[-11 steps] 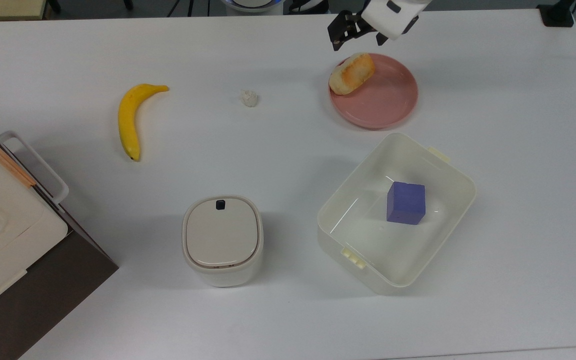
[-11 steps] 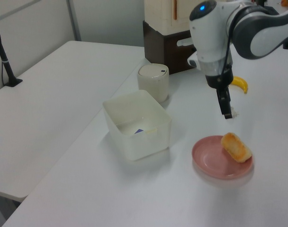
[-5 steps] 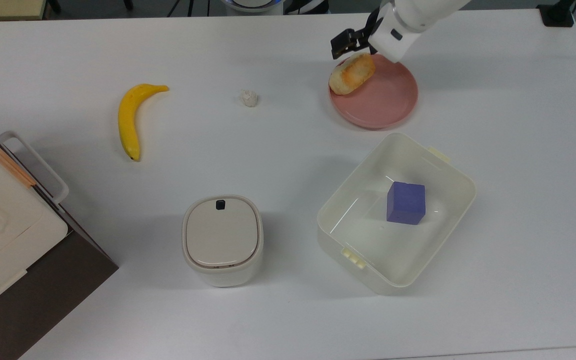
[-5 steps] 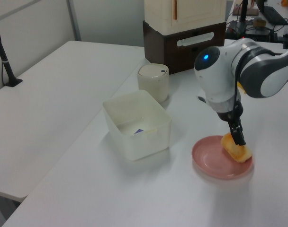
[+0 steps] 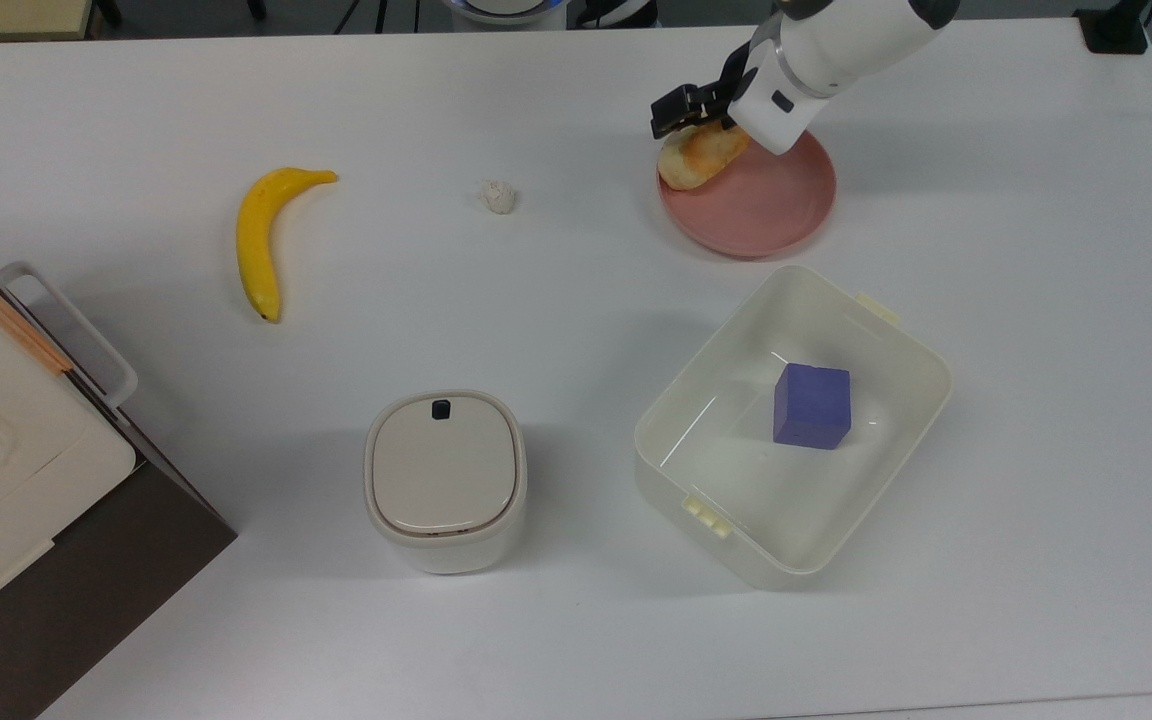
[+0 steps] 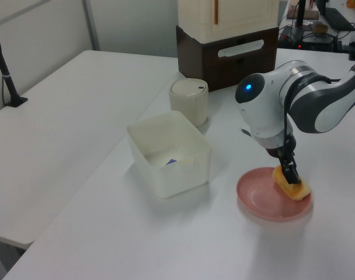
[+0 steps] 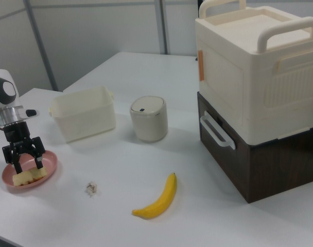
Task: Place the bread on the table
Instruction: 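Close the gripper on the bread roll and lift it off the plate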
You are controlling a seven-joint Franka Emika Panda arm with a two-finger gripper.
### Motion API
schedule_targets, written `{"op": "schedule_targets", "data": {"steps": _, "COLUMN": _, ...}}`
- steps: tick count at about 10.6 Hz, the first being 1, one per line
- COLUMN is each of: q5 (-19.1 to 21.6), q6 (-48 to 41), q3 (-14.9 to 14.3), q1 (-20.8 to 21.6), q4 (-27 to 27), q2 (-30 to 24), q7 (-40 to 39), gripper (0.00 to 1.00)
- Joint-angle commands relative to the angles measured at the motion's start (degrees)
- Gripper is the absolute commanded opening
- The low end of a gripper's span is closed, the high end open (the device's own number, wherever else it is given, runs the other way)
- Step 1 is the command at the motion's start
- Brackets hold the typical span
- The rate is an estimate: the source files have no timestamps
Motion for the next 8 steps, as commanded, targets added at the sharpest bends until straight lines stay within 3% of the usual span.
{"op": "schedule_targets", "data": {"steps": 1, "q5": -2.05, "q6": 1.36, "q3": 0.03, "q1": 0.21, "q4": -0.72, "q2": 0.48, "q7": 0.92, "gripper": 0.49}}
{"op": "schedule_targets", "data": {"steps": 4, "q5": -2.05, "q6": 1.28, "q3": -0.06, "q1": 0.13, "q4": -0.46, "q2": 0.49, "q7": 0.92, "gripper": 0.09}}
{"op": "schedule_targets", "data": {"steps": 5, "q5": -2.05, "q6": 1.36, "q3": 0.03, "q1": 0.04, "q4": -0.28, "q2": 0.48, "q7": 1.1, "gripper": 0.0}}
{"op": "schedule_targets", "data": {"steps": 8, "q5": -1.88, "q6": 2.5, "q3": 0.03, "q1": -0.49, "q4": 0.07, "q2": 0.14, "q7": 1.45, "gripper": 0.0}}
